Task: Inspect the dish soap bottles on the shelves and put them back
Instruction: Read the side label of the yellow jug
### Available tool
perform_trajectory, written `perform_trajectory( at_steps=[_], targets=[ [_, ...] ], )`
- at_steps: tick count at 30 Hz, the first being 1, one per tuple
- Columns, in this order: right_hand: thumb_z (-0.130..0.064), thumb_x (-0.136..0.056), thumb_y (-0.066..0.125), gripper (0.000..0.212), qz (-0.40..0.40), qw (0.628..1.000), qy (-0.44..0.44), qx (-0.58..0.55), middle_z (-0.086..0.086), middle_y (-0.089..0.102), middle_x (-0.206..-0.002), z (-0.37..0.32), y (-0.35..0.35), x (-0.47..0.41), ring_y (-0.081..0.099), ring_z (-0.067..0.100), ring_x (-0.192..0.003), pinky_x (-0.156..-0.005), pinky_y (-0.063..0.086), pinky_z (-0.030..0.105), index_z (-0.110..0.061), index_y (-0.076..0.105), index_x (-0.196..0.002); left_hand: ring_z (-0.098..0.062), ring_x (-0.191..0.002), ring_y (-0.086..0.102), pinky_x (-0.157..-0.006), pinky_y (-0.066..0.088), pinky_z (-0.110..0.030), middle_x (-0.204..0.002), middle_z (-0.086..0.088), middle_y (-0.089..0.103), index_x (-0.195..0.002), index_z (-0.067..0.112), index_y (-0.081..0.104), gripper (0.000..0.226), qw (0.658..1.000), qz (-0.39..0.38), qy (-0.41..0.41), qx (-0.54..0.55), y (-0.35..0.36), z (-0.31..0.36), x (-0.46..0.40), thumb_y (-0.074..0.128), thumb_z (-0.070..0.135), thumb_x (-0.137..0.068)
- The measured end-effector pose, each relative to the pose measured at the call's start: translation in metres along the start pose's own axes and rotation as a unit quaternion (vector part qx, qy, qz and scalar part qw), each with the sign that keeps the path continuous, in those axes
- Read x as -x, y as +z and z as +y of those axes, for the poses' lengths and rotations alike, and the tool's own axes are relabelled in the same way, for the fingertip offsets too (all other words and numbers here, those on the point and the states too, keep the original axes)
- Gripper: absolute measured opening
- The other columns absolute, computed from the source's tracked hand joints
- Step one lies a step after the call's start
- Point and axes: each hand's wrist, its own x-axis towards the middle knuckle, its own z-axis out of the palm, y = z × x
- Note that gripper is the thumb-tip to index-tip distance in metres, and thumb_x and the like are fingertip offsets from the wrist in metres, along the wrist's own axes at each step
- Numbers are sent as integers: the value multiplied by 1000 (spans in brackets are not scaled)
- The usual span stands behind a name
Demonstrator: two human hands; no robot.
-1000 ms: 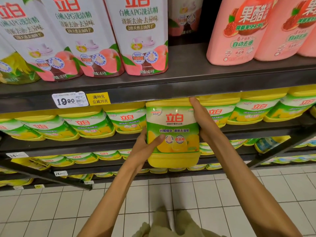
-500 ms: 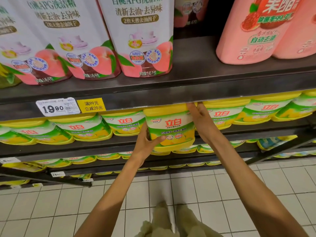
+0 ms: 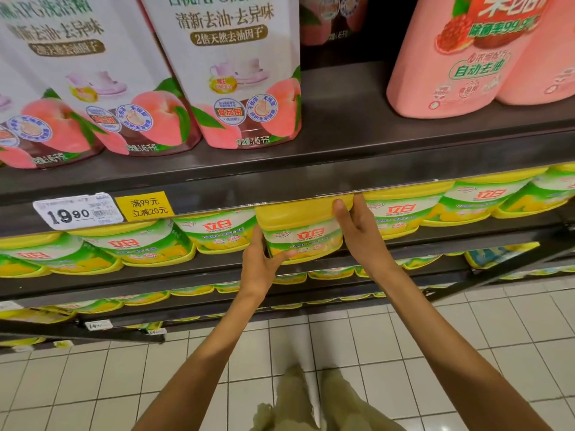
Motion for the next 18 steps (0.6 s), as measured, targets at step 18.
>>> perform_trajectory(
  at_steps=[18],
  targets=[
    [-41,-90,63,68,99,918,-113,368,19,67,-88,-5,-5,14,66,36,-76,-61,49,37,-3,38,-140,-12,-101,57,-79,45,-13,-113,-5,62,-114,6,57,49,985,153,-44,-63,19,11,10,81,20,-74]
  ],
)
